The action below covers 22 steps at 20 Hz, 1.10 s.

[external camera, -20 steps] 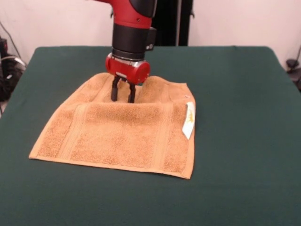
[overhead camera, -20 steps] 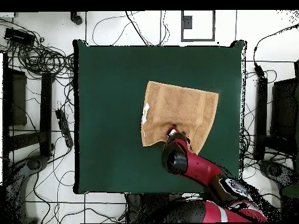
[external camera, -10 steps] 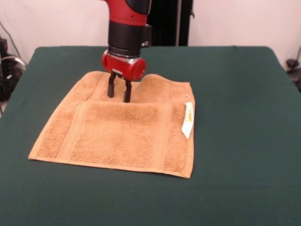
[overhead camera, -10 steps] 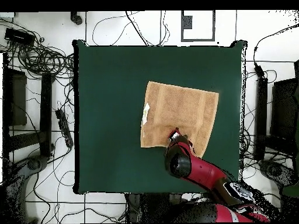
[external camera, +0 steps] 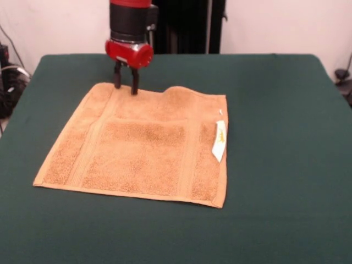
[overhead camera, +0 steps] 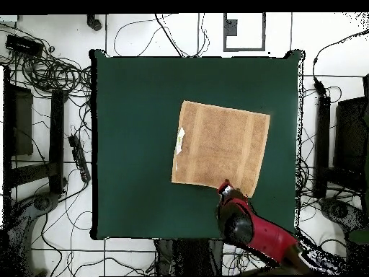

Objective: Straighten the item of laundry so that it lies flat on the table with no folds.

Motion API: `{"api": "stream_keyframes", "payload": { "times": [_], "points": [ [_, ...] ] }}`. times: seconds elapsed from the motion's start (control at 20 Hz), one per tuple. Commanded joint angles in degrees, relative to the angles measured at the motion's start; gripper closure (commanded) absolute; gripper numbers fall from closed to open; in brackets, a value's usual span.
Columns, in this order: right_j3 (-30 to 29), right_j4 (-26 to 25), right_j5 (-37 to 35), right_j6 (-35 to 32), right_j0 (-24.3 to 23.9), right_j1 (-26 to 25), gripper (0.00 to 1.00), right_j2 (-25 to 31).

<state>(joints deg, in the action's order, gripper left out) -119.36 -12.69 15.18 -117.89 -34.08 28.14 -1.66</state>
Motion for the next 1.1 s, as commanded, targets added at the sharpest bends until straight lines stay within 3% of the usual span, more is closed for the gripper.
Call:
{"api": "stream_keyframes", "payload": {
  "times": [0.05, 0.3, 0.45, 0.7, 1.1],
  "points": [
    [-3.34, -9.70, -8.92, 1.59, -7.69, 1.50, 0.00, 3.15],
    [1.41, -17.95, -11.30, 4.68, -14.22, 3.31, 0.00, 2.41],
    [2.17, -19.78, -10.73, 2.16, -14.22, 4.86, 0.00, 3.21],
    [3.33, -17.10, -9.08, -3.07, -9.31, 4.16, 0.00, 3.28],
    [5.88, -8.72, -15.90, -6.15, -3.06, 5.84, 0.00, 5.58]
  ]
}}
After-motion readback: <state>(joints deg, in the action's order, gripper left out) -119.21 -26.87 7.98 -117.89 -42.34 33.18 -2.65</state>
